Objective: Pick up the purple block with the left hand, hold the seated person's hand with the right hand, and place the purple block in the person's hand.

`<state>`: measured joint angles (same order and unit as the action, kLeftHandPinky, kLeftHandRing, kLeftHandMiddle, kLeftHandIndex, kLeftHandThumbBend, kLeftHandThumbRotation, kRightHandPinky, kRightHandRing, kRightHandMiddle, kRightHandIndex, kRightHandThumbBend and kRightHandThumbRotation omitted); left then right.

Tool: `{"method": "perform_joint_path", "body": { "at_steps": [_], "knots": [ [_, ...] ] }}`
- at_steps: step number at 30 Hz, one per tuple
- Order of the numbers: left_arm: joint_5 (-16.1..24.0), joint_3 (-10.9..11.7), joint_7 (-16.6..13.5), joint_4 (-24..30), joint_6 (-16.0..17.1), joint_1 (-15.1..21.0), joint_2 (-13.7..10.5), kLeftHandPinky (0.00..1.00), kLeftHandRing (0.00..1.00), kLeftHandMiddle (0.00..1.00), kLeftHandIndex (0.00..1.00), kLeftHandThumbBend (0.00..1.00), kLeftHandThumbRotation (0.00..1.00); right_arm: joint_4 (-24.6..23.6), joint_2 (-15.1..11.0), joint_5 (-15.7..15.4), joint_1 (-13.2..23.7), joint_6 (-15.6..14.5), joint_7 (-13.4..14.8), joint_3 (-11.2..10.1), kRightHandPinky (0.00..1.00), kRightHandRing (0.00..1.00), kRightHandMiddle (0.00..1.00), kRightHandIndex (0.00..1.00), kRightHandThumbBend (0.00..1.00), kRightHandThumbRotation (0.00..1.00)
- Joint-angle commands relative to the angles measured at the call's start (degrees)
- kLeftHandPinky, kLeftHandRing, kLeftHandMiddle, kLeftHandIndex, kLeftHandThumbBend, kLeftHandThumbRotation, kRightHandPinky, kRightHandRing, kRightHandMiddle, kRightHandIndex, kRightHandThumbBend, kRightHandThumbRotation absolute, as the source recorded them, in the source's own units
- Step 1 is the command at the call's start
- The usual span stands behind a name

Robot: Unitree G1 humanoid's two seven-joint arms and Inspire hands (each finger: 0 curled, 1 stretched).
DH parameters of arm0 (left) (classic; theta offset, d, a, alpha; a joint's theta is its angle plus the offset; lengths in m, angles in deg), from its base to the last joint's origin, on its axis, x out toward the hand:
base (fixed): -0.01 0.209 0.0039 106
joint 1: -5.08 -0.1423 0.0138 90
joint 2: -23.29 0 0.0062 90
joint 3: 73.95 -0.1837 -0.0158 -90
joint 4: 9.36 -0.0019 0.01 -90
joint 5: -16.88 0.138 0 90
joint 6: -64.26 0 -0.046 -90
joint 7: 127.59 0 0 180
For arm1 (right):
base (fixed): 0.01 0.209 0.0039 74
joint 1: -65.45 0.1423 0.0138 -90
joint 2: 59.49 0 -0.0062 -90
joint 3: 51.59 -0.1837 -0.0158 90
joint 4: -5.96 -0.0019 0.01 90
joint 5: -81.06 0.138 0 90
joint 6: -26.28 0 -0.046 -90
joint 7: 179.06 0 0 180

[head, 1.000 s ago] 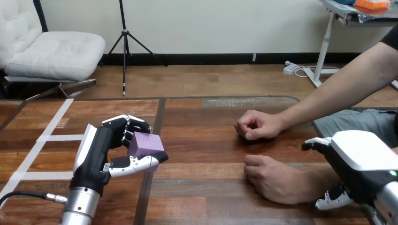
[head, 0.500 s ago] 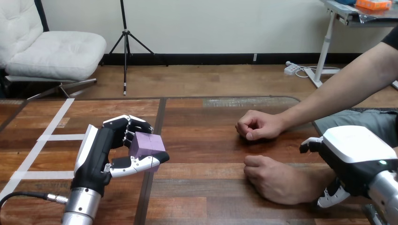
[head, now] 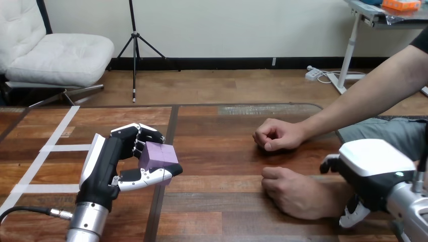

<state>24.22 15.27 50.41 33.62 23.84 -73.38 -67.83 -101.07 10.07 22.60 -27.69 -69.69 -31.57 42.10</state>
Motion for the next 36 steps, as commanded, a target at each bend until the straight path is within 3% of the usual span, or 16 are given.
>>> {"method": "perform_joint_path", "body": {
  "at_steps": [1, 21, 36],
  "knots": [
    [-0.72, 1.24, -0.02, 3.25, 0.94, 1.59, 0.21, 0.33, 0.40, 0.48, 0.49, 0.82, 0.11, 1.65, -1.65, -1.84, 5.20, -0.85, -1.18, 1.60, 0.76, 0.79, 0.80, 0.78, 0.87, 0.03],
    [-1.85, 2.01, 1.23, 3.87, 1.50, 1.13, 0.24, 0.33, 0.40, 0.49, 0.50, 0.81, 0.11, 7.99, -1.90, -2.03, 9.83, -1.24, -5.28, 5.43, 0.81, 0.82, 0.83, 0.81, 0.82, 0.06],
    [-1.58, 2.57, 1.79, 4.81, 1.49, 0.73, 0.13, 0.32, 0.40, 0.48, 0.50, 0.81, 0.11, 11.22, -1.58, -2.90, 11.68, -1.79, -5.48, 7.60, 0.80, 0.81, 0.82, 0.81, 0.77, 0.06]
  ]
}}
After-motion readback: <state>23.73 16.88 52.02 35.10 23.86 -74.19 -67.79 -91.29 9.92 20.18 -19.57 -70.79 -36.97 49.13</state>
